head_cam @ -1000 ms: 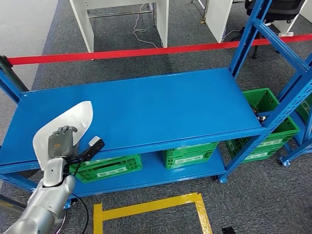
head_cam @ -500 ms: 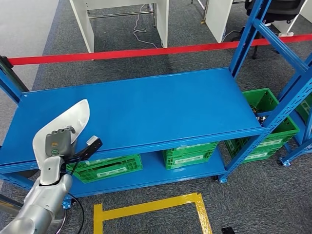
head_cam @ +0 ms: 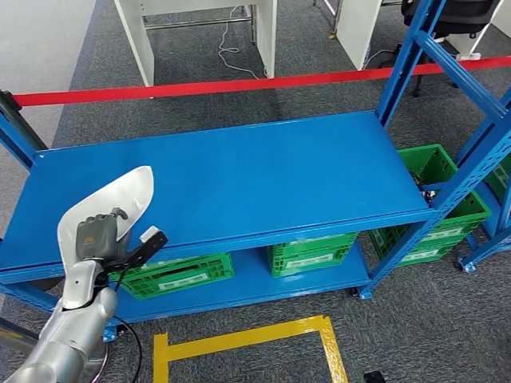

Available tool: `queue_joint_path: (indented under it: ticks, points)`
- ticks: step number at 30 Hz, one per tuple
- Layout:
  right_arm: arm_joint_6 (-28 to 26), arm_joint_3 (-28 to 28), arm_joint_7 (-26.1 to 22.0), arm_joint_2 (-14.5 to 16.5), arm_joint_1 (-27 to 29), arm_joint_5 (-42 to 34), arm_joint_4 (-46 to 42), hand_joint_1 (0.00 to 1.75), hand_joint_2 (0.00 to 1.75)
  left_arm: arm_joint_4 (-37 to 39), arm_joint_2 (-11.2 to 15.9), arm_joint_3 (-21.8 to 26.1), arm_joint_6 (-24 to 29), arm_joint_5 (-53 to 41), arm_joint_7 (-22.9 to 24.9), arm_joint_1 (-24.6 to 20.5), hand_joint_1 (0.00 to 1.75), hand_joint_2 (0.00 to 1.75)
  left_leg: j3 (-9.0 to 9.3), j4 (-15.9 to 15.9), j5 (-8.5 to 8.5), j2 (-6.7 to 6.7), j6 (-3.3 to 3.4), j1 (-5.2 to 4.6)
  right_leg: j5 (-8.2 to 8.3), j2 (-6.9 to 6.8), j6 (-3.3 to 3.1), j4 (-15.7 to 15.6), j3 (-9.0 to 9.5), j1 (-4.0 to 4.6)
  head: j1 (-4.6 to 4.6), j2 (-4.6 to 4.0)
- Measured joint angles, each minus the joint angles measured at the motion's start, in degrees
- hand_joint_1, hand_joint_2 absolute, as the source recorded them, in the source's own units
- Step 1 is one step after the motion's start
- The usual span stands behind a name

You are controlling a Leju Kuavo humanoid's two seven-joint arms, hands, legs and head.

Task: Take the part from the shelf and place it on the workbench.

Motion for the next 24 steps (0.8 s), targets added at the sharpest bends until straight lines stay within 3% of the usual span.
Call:
queue_joint_path:
  ticks: [6,14,24]
  points:
    - [-0.08,-0.77,-0.18,0.01,0.05,0.36,0.0,0.0,1.75,-6.03,-0.24,-0.62,-0.01,7.19,-5.54,3.47,1.75,1.75,0.0,0.0,0.0,0.01,0.0,0.0,0.0,0.01,0.0,0.0,-0.03,0.0,0.0,0.0]
    - [-0.7,-3.04,-0.66,0.28,0.36,0.97,0.0,0.0,1.75,-28.28,-1.42,-4.07,-6.34,32.9,-20.1,15.74,1.75,1.75,-0.11,0.0,-0.04,0.07,0.03,0.0,-0.01,0.07,0.0,-0.01,-0.15,0.01,-0.01,0.0]
    - [-1.05,-4.19,-0.86,1.15,0.74,2.86,0.0,0.0,1.75,-47.46,-2.66,-7.26,-4.4,41.26,-27.59,27.83,1.75,1.75,-0.3,0.25,-0.21,0.07,0.2,-0.1,0.07,0.06,0.16,-0.06,-0.15,-0.14,-0.01,0.0]
